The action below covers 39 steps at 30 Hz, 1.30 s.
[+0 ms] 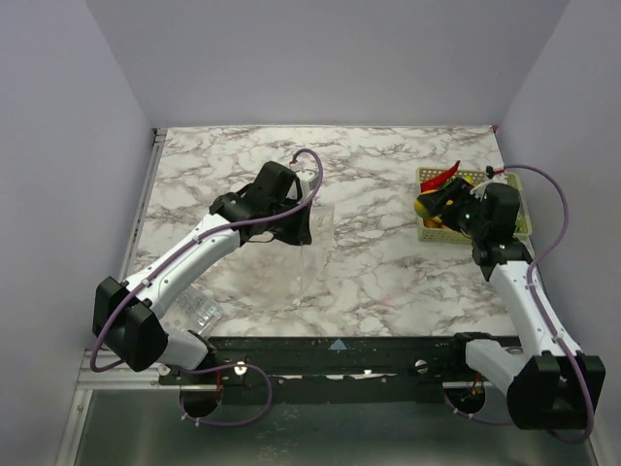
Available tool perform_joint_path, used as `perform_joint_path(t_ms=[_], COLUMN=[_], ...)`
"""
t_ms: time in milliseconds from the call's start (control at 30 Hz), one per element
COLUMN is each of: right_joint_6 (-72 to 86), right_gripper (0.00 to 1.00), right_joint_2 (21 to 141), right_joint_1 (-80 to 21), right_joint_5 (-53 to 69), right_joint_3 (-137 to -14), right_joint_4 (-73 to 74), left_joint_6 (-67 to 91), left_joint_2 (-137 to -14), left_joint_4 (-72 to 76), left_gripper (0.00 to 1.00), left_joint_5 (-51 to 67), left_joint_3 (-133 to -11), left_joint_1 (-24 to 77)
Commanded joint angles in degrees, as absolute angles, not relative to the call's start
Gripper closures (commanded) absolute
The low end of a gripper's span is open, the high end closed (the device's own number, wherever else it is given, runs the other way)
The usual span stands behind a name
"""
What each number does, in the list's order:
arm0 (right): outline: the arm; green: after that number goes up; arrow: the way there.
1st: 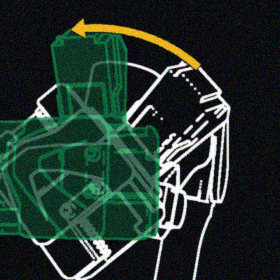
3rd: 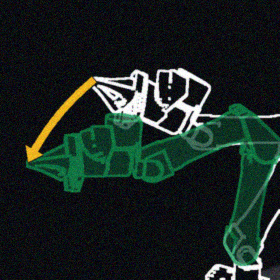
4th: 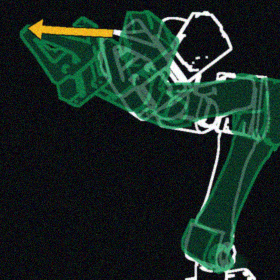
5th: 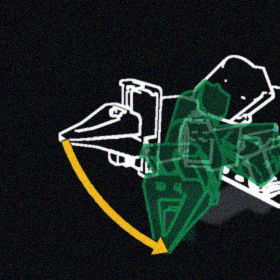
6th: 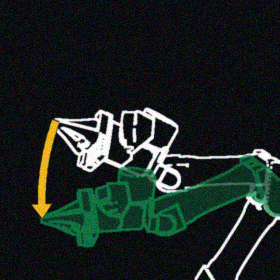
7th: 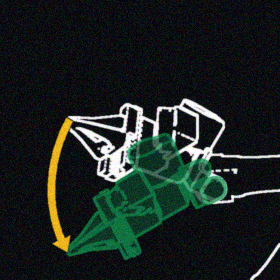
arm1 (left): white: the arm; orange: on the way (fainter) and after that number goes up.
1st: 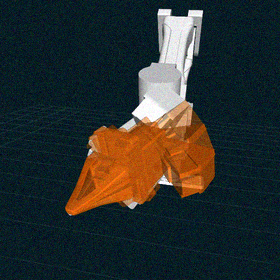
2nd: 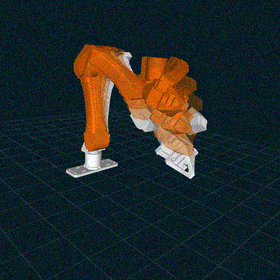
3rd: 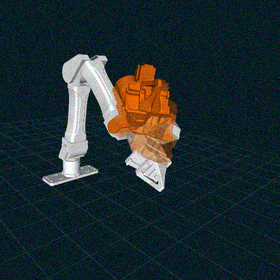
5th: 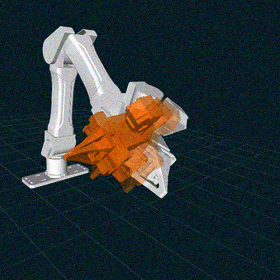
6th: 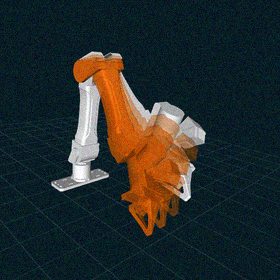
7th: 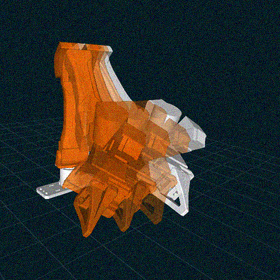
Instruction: Place the food in the zip-top bag and seal the zipper
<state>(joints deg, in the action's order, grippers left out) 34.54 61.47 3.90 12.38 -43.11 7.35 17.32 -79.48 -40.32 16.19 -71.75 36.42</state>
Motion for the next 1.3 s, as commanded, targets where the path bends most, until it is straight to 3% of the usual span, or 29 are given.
perform_joint_path(t_ms=[0, 167, 333, 500, 767, 1267], right_joint_6=[35.71, 38.81, 37.83, 38.59, 40.16, 38.68], right_gripper=[0.99, 0.99, 0.97, 0.95, 0.93, 0.55], right_joint_2=[55.57, 54.6, 55.12, 60.47, 67.6, 70.71], right_joint_1=[-2.69, -15.89, -32.02, -40.34, -41.76, -42.03], right_joint_5=[22.16, 28.06, 23.23, 20.72, 18.73, 13.54], right_joint_3=[-38.3, -33.19, -32.65, -34.65, -36.03, -38.15], right_joint_4=[2.04, -7.64, -14.76, -20.11, -24.77, -19.78], left_joint_6=[17.05, 17.09, 17.11, 17.05, 17.31, 18.32], left_joint_2=[-80.58, -80.69, -80.46, -79.97, -78.45, -76.71], left_joint_4=[-39.55, -39.06, -38.74, -38.33, -37.44, -35.35], left_gripper=[1.0, 1.0, 1.0, 1.0, 1.0, 1.0], left_joint_5=[18.95, 20.21, 20.74, 21.42, 22.13, 24.93], left_joint_3=[-71.38, -71.2, -70.93, -70.74, -69.96, -68.95], left_joint_1=[35.75, 35.48, 35.33, 35.18, 34.9, 33.35])
